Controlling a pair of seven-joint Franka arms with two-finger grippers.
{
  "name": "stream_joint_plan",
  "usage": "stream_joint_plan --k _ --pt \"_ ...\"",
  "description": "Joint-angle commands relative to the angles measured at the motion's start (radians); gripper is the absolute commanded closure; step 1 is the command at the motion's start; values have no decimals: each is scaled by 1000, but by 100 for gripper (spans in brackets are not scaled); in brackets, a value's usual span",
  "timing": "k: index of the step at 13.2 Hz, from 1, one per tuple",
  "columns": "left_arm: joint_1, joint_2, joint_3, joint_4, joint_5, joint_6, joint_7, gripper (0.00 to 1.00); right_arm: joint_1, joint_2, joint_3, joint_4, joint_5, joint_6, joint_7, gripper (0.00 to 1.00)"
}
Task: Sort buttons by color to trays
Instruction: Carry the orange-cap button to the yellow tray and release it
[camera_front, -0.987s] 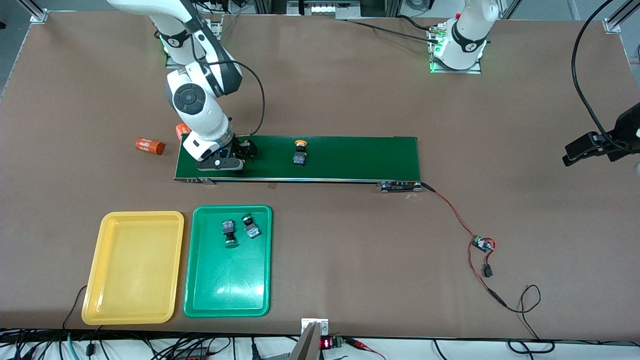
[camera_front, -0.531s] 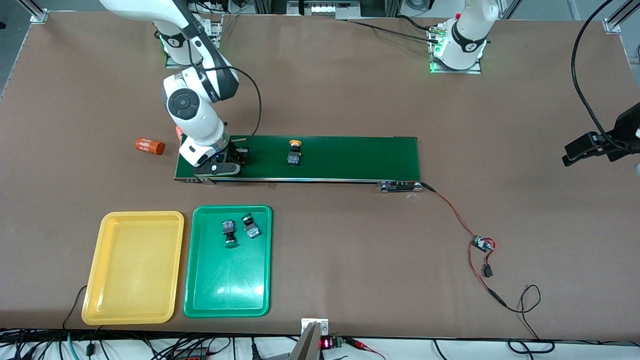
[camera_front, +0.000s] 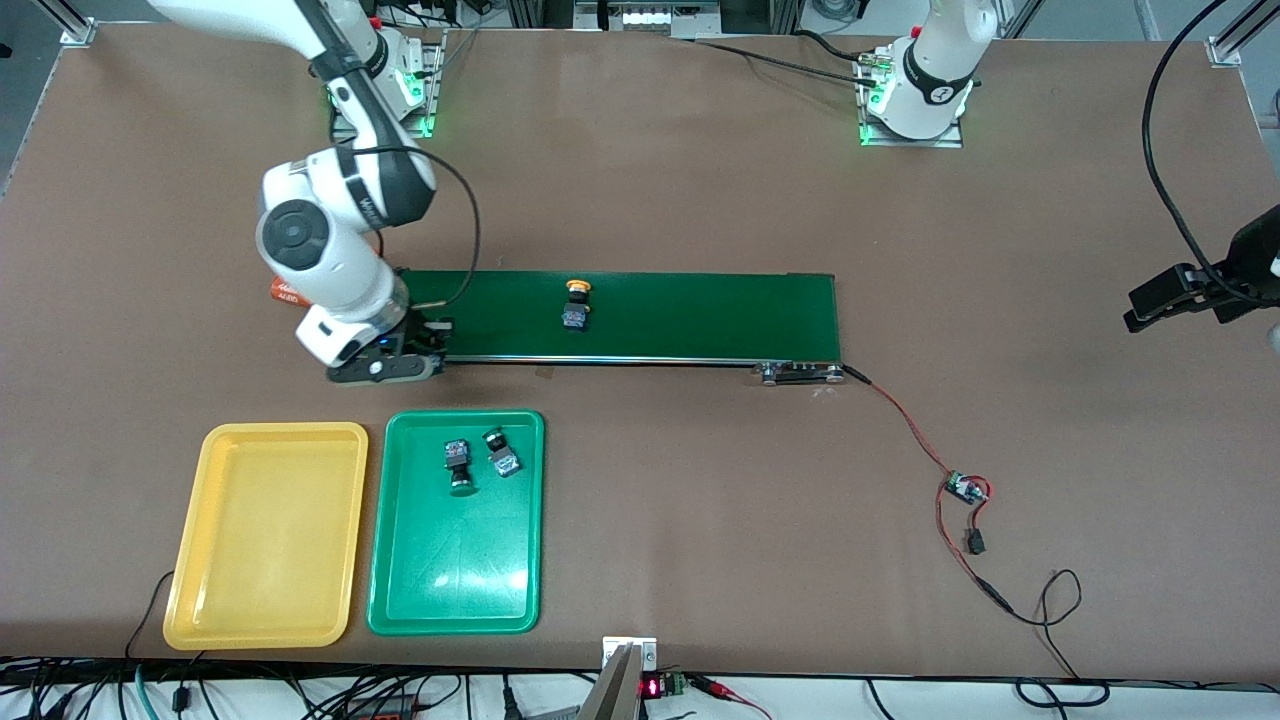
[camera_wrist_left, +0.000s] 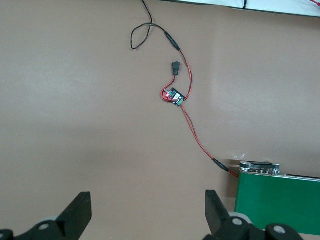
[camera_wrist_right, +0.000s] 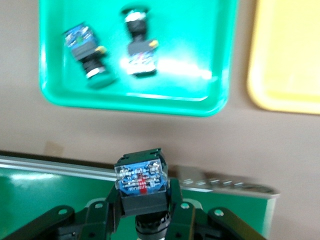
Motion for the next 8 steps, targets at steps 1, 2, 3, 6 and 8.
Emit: stream_joint_plan --k 1,2,3,6,8 --pt "4 -17 -4 -20 -6 7 18 0 -111 16 15 82 -4 -95 -106 95" --pt "4 -17 -4 -19 -6 7 18 0 -146 16 15 105 -4 -129 -144 95" --pt "4 -17 -4 -20 -6 10 18 0 -178 16 15 130 -4 -172 -186 95" --pt "3 -17 -5 -22 -6 14 18 0 -273 26 15 153 -4 -216 -279 95" --pt "4 -17 -4 -31 -6 15 18 0 -320 81 15 200 -5 -208 -315 95"
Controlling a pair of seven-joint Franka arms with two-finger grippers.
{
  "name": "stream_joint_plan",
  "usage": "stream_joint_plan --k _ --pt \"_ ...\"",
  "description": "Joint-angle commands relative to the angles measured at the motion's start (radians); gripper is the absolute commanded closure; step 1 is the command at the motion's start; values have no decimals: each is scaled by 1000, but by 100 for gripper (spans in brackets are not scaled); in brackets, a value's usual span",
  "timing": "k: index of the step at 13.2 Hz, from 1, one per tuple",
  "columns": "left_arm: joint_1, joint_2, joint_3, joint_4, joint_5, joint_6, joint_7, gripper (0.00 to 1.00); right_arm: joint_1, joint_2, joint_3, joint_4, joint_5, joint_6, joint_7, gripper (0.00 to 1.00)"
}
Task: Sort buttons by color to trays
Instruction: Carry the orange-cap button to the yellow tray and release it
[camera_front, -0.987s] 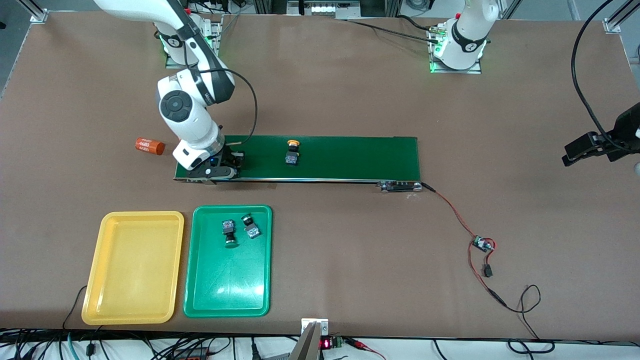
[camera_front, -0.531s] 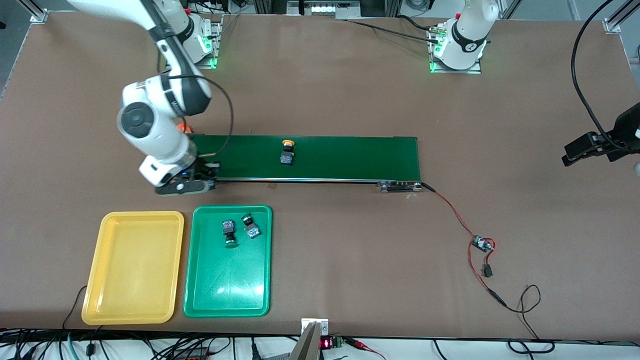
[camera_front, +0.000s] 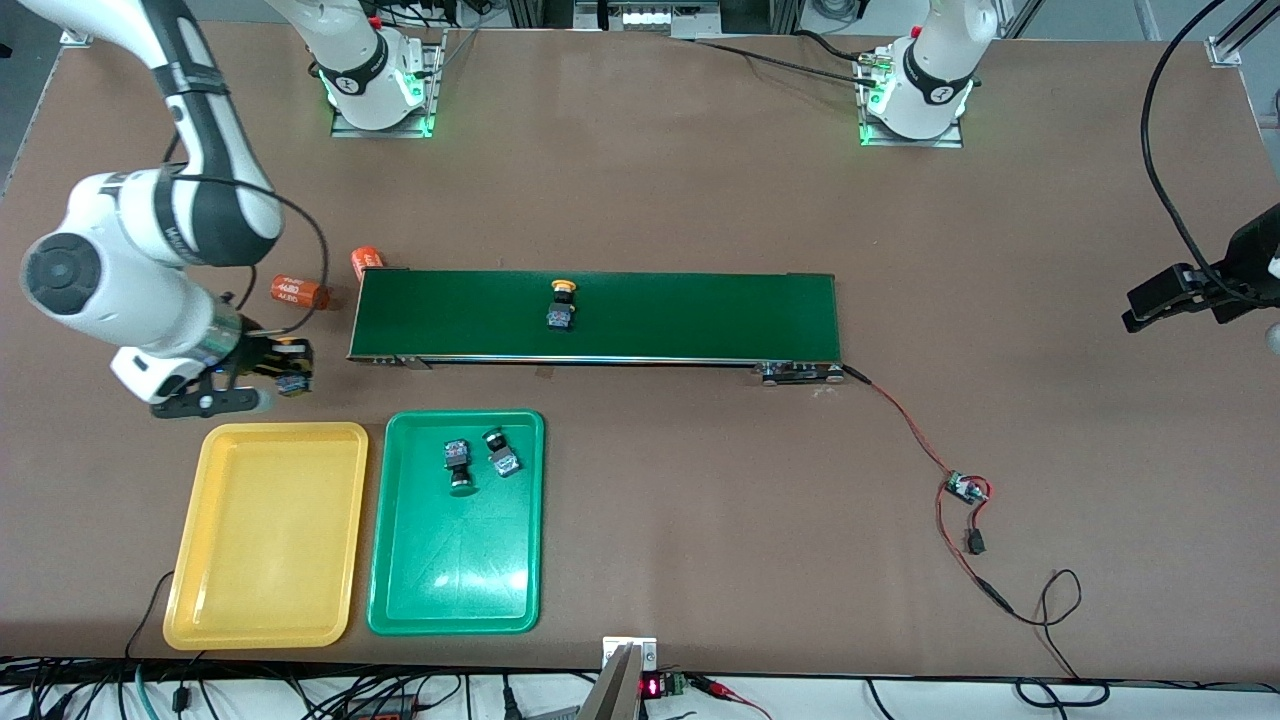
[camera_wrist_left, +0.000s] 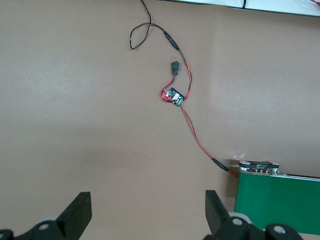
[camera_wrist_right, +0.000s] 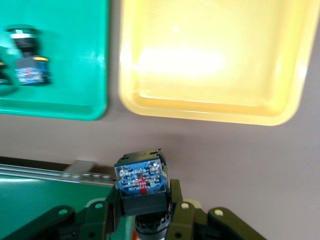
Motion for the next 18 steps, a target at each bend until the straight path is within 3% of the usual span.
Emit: stream_joint_plan --k 1,8,18 --pt "7 -17 -2 -30 -7 15 18 0 -59 104 19 125 -5 -19 -50 95" --pt "6 -14 -2 -31 -7 5 18 0 -69 379 -54 421 -130 -23 -61 95" --pt "7 -7 -2 -31 -10 15 18 0 -34 530 -98 569 -155 1 -54 93"
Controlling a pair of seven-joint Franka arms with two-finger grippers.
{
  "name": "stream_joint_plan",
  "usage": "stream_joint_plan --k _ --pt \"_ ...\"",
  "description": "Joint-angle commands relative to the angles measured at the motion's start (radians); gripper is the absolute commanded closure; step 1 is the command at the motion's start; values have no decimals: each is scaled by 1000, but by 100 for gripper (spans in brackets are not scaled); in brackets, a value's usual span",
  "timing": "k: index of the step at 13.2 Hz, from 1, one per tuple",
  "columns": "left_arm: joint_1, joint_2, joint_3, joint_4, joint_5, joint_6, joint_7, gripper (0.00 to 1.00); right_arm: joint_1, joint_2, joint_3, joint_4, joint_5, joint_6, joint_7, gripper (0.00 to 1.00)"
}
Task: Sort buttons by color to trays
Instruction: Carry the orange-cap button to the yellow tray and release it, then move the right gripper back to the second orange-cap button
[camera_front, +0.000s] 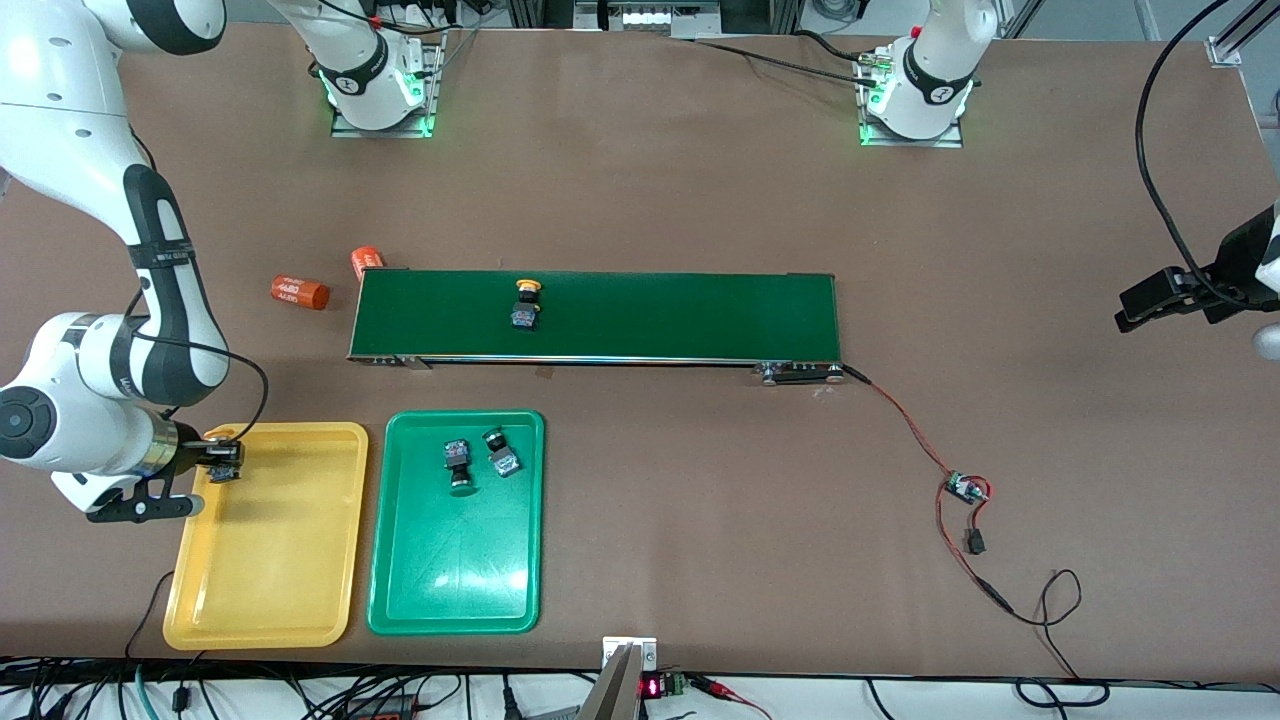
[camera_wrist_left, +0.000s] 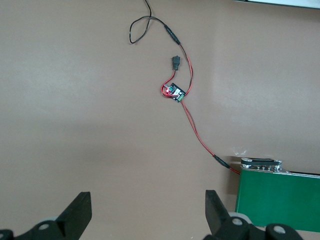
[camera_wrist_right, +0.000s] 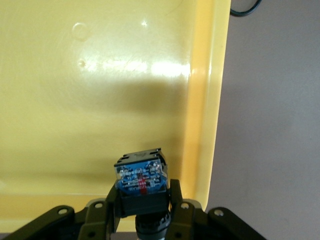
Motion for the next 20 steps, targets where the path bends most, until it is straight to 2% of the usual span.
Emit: stream_joint_plan --k 1,2,3,7,9,12,17,20 --pt "7 -7 -2 -14 -10 14 18 0 23 37 -22 56 -15 11 -1 84" --pt "7 -7 -2 -14 -10 14 18 0 23 38 -23 53 -14 18 1 46" --pt "7 -7 -2 -14 -10 14 18 0 21 39 -23 49 -12 19 -2 37" --pt "7 -7 -2 -14 -6 12 18 0 35 20 -23 41 -17 7 -36 33" --pt "7 -7 -2 -15 -6 12 18 0 58 -30 -22 -5 -1 -30 -19 33" --pt "7 -7 -2 -15 -6 12 18 0 90 -205 -22 -219 25 -31 66 33" --pt "7 -7 -2 -15 -6 12 18 0 81 -541 -11 -589 32 -50 79 32" --pt "8 -7 -1 -15 -6 9 18 0 81 -723 -9 -772 124 -51 80 31"
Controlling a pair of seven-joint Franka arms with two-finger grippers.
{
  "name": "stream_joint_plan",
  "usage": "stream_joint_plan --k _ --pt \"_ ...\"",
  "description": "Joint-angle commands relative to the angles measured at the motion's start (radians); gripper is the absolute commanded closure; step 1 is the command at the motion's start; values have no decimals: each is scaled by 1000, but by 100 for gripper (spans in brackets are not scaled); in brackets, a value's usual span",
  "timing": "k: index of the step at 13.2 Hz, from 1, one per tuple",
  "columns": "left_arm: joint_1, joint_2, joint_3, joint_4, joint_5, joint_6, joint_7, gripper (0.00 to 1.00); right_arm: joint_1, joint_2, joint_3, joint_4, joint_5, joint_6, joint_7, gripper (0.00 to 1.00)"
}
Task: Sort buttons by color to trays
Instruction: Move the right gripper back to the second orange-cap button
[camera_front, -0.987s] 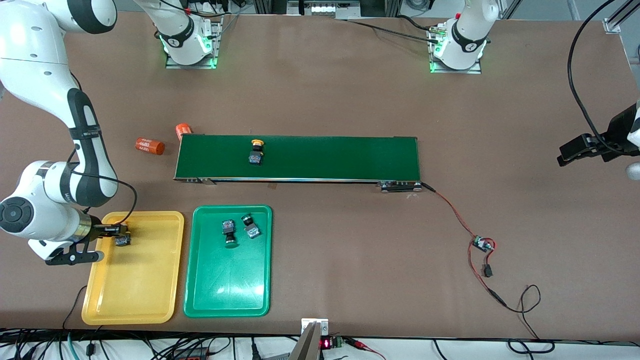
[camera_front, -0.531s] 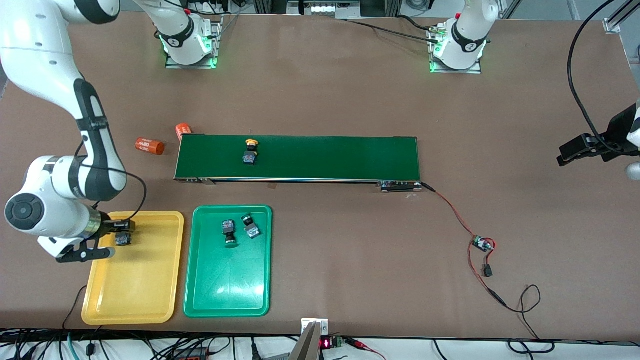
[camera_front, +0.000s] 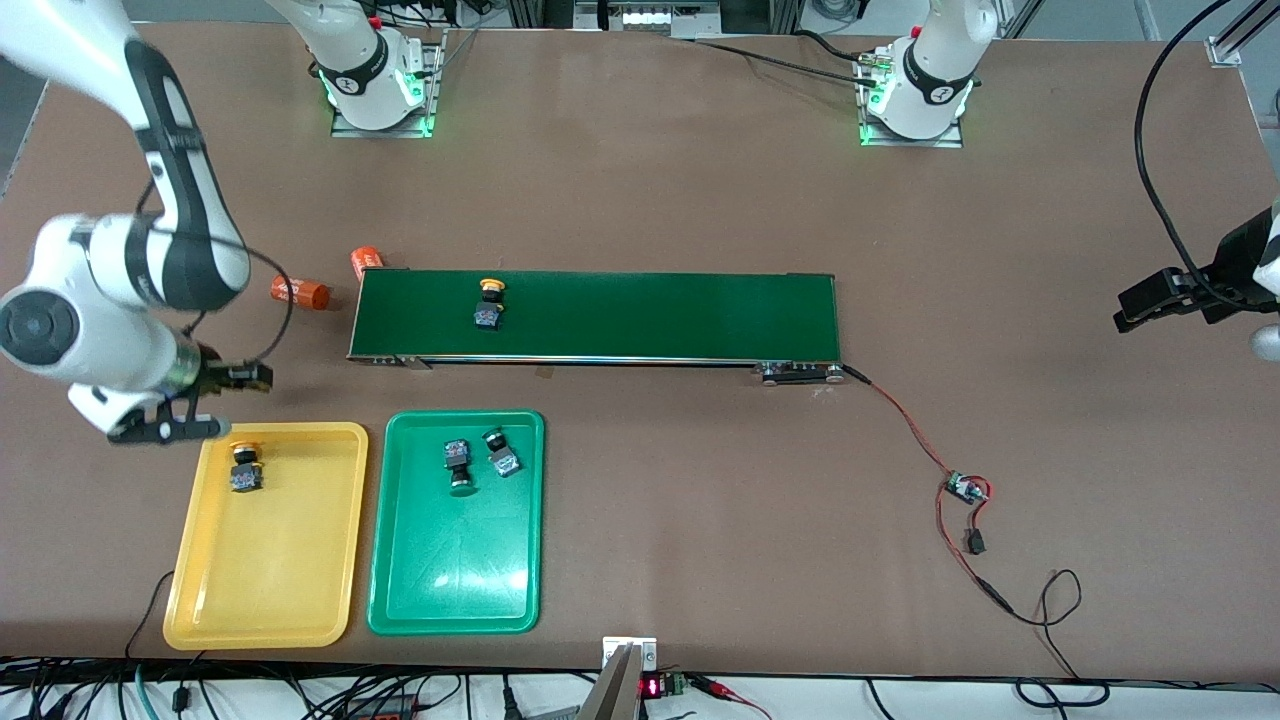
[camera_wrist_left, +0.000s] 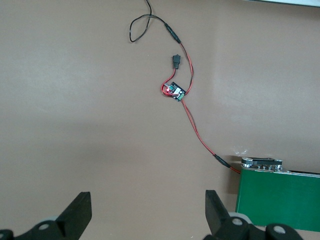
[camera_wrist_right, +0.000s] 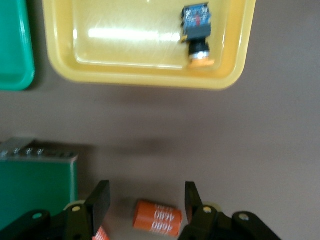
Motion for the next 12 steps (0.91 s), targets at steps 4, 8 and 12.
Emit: stream_joint_plan --k 4,8,12 --pt "7 -2 -1 -11 -6 12 18 0 -3 -267 52 -304 98 14 104 29" --pt "7 -2 2 -11 -6 14 18 0 -5 -275 185 -344 101 46 339 28" --pt "7 0 3 -11 -6 14 18 0 -2 -249 197 -347 173 74 370 27"
